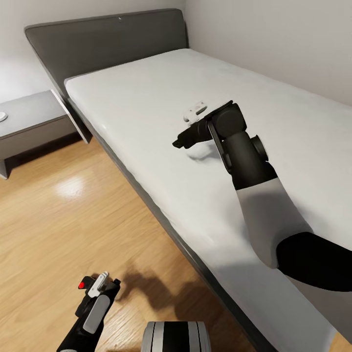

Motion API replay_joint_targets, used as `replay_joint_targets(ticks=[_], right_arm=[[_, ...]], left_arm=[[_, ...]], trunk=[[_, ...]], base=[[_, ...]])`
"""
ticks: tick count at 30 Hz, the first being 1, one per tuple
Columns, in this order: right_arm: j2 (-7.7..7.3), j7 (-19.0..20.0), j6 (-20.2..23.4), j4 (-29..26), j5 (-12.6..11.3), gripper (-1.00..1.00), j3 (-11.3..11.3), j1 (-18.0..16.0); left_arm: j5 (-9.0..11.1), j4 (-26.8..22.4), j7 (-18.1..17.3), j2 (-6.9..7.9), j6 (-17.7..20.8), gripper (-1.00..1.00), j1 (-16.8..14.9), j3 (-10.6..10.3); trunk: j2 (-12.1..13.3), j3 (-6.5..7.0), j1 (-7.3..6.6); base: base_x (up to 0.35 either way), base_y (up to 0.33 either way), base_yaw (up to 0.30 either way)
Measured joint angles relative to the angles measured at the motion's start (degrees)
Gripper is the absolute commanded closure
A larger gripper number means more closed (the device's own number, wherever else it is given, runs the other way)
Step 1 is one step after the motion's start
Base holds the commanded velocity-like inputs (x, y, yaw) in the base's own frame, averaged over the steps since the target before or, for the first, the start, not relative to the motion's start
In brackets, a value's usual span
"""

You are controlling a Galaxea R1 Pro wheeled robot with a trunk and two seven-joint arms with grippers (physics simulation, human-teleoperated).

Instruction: Attach the digital camera to the camera tripod in the bedroom.

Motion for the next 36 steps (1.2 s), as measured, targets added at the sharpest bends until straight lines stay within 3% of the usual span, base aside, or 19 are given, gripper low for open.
replay_joint_targets(ticks=[5, 8, 20, 22, 36], right_arm=[[0.0, 0.0, 0.0, 0.0, 0.0, -1.0, -0.1, 0.0], [0.0, 0.0, 0.0, 0.0, 0.0, -1.0, -0.1, 0.0], [0.0, 0.0, 0.0, 0.0, 0.0, -1.0, 0.0, 0.0], [0.0, 0.0, 0.0, 0.0, 0.0, -1.0, 0.0, 0.0], [0.0, 0.0, 0.0, 0.0, 0.0, -1.0, 0.0, 0.0]], left_arm=[[3.0, -0.4, 1.4, 0.19, -1.2, -1.0, -0.5, 0.0], [3.6, -0.5, 2.3, 0.21, -1.3, -1.0, -0.7, 0.0], [4.2, 0.2, 4.2, 0.23, -3.8, -1.0, -1.3, 0.0], [4.1, 0.9, 4.5, 0.23, -6.2, -1.0, -1.4, 0.1], [5.1, 8.3, 5.5, 0.44, -11.5, -1.0, -5.0, 0.1]], trunk=[[0.0, 0.0, 0.0], [0.0, 0.0, 0.0], [0.0, 0.0, 0.0], [0.0, 0.0, 0.0], [0.0, 0.0, 0.0]], base=[[0.0, 0.0, 0.0], [0.0, 0.0, 0.0], [0.0, 0.0, 0.0], [0.0, 0.0, 0.0], [0.0, 0.0, 0.0]])
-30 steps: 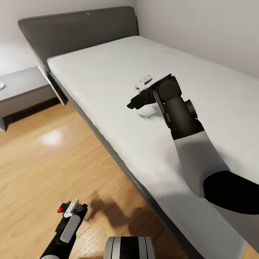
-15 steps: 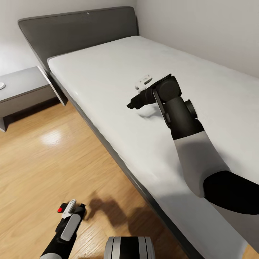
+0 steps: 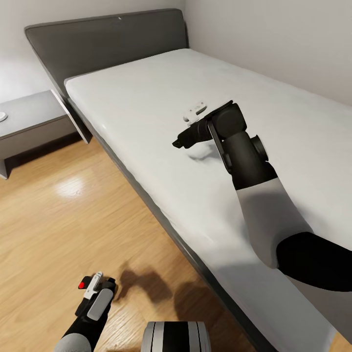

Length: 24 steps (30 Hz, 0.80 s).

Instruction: Attach the digital camera to the camera tripod in the bedroom.

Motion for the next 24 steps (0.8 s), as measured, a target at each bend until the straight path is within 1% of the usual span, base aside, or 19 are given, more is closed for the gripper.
replay_joint_targets(ticks=[5, 8, 24], right_arm=[[-0.03, 0.0, 0.0, 0.0, 0.0, -1.0, 0.0, 0.0], [-0.06, 0.0, 0.0, 0.0, 0.0, -1.0, 0.0, 0.0], [-0.05, 0.0, 0.0, 0.0, 0.0, -1.0, 0.0, 0.0]], left_arm=[[0.2, 1.4, 0.1, 0.01, -2.0, -1.0, -0.4, 0.0], [0.2, 2.1, 0.1, 0.02, -2.6, -1.0, -0.5, 0.0], [0.6, 4.3, 0.1, 0.08, -3.3, -1.0, -0.6, -0.1]], trunk=[[0.0, 0.0, 0.0], [0.0, 0.0, 0.0], [0.0, 0.0, 0.0]], base=[[0.0, 0.0, 0.0], [0.0, 0.0, 0.0], [0.0, 0.0, 0.0]])
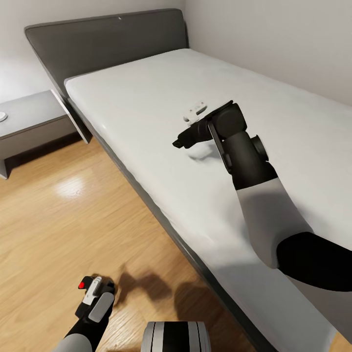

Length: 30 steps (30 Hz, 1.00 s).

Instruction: Attach the digital camera to the camera tripod in the bedroom.

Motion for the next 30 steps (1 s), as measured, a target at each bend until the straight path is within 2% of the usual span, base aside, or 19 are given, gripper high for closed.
replay_joint_targets(ticks=[4, 8, 19, 30], right_arm=[[0.18, 0.3, 0.0, -0.9, 0.2, -1.0, 0.0, 0.2], [0.18, 0.3, 0.0, -2.2, 0.2, -1.0, 0.0, 0.2], [0.17, -0.1, 0.0, 1.3, 0.5, -1.0, 0.0, 0.3], [0.21, -0.1, 0.0, 1.1, 0.5, -1.0, 0.1, 0.3]], left_arm=[[-0.2, -0.8, -0.1, 0.98, 0.9, -1.0, -0.5, -0.4], [-0.2, -2.1, -0.1, 1.04, 2.2, -1.0, -0.5, -0.4], [0.0, -2.0, -0.2, 1.1, 0.2, -1.0, -0.5, -0.4], [0.1, -1.6, -0.2, 1.1, 0.0, -1.0, -0.5, -0.4]], trunk=[[0.0, 0.0, 0.0], [0.0, 0.0, 0.0], [0.0, 0.0, 0.0], [0.0, 0.0, 0.0]], base=[[0.0, 0.0, 0.0], [0.0, 0.0, 0.0], [0.0, 0.0, 0.0], [0.0, 0.0, 0.0]])
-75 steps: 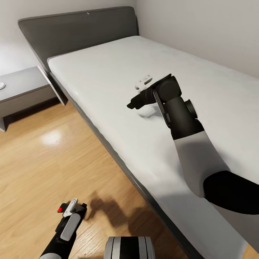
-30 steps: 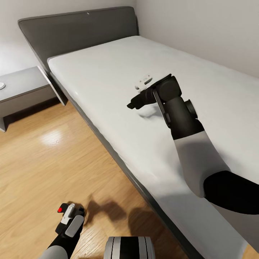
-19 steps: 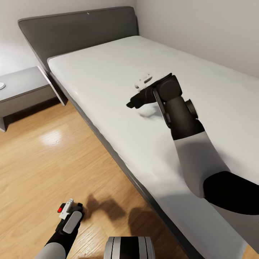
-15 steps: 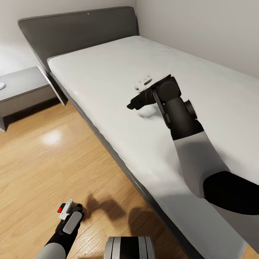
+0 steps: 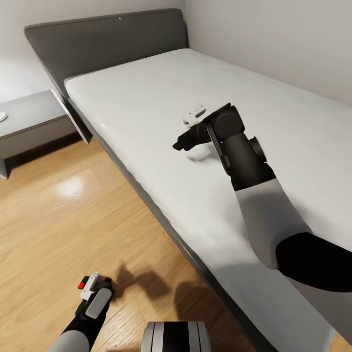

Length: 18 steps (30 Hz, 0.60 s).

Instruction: Attach the digital camera to the camera tripod in the bedroom.

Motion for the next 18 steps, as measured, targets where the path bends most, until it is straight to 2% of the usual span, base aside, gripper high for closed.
replay_joint_targets(ticks=[10, 18], right_arm=[[0.0, 0.0, 0.0, -0.2, 0.0, -1.0, 0.0, 0.0], [0.0, 0.0, 0.0, -0.3, 0.1, -1.0, 0.0, 0.0]], left_arm=[[0.2, 0.4, 0.0, 0.0, 0.0, -1.0, 0.0, 0.1], [0.2, 0.4, 0.0, 0.0, 0.0, -1.0, 0.0, 0.1]], trunk=[[0.0, 0.0, 0.0], [-0.1, -1.77, 0.21]], base=[[0.0, 0.0, 0.0], [0.0, 0.0, 0.0]])
